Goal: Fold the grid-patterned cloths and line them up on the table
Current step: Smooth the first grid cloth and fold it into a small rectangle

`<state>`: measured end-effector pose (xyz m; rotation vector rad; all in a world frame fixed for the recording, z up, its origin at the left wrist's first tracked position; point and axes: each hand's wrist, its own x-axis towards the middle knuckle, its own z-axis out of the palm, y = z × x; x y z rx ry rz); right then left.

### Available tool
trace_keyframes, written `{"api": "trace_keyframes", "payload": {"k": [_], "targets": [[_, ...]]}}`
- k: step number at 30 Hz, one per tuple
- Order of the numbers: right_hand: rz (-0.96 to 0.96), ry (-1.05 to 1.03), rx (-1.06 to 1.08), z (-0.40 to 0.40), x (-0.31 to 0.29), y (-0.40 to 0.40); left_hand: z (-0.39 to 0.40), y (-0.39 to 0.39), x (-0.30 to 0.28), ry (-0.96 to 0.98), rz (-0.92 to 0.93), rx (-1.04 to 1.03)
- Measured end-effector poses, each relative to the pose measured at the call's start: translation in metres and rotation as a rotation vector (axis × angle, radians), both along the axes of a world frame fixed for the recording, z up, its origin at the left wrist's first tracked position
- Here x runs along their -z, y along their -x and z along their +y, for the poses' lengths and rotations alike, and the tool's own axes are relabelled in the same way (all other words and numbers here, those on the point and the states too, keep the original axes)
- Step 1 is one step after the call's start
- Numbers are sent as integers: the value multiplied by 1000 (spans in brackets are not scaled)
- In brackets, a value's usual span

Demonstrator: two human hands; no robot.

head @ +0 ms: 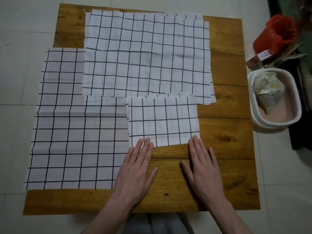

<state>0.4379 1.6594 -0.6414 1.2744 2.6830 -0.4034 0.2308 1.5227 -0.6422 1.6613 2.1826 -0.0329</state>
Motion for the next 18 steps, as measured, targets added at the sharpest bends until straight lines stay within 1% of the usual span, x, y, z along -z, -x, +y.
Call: {"api": "trace_keyframes", "payload": {"k": [6,10,13,16,18], "targets": [[82,-11,99,-7,-4,10,3,-5,-4,-17,-20,-34],[204,-54,197,1,-14,22,8,-9,-9,-31,-10,-80],[289,-44,300,8,-19,36,13,-13,-12,-29,-2,-102],[256,-27,396,16,-27,52,17,-19,-13,-13,5,-114],[200,-22,447,22,-32,61,18,-24,-11,-9,15,-128]]}}
